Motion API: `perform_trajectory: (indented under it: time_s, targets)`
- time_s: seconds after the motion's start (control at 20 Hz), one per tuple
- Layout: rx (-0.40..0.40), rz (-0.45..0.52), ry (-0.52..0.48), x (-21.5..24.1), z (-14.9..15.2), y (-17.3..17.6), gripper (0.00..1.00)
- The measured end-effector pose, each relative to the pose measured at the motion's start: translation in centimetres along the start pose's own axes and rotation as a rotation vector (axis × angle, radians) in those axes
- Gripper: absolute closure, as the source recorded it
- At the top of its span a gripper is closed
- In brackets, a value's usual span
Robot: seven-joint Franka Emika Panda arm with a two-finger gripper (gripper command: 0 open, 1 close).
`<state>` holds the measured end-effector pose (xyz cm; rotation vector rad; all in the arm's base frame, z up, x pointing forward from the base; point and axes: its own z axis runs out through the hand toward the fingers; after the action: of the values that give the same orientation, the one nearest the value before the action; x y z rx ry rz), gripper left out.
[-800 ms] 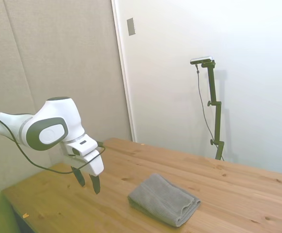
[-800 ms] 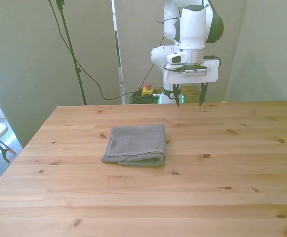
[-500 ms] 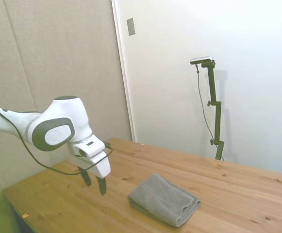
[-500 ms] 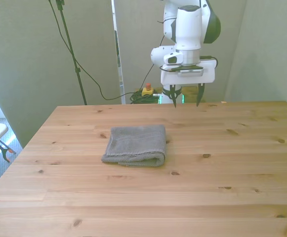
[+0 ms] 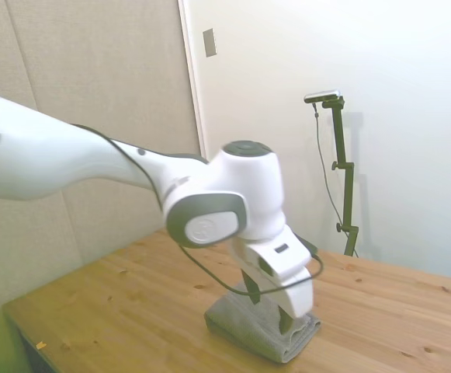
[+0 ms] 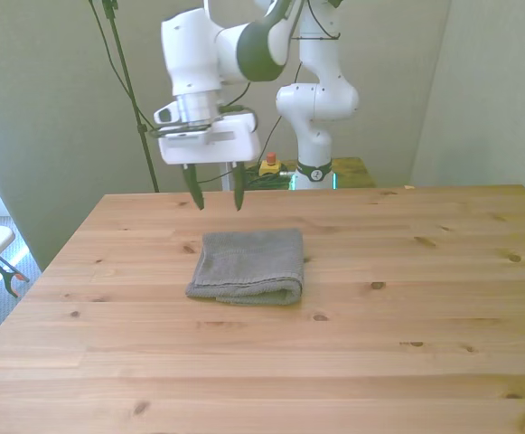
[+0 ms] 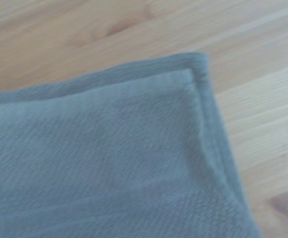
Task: Unfold the towel
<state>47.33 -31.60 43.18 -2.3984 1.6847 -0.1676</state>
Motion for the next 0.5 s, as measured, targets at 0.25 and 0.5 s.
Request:
perform_trajectory:
  time_s: [0.25, 0.5]
  targets:
    - [-0.018, -0.030, -0.086, 2.0, 3.6, 0.7, 0.00]
    - [0.003, -0.062, -0.122, 1.5, 4.3, 2.1, 0.00]
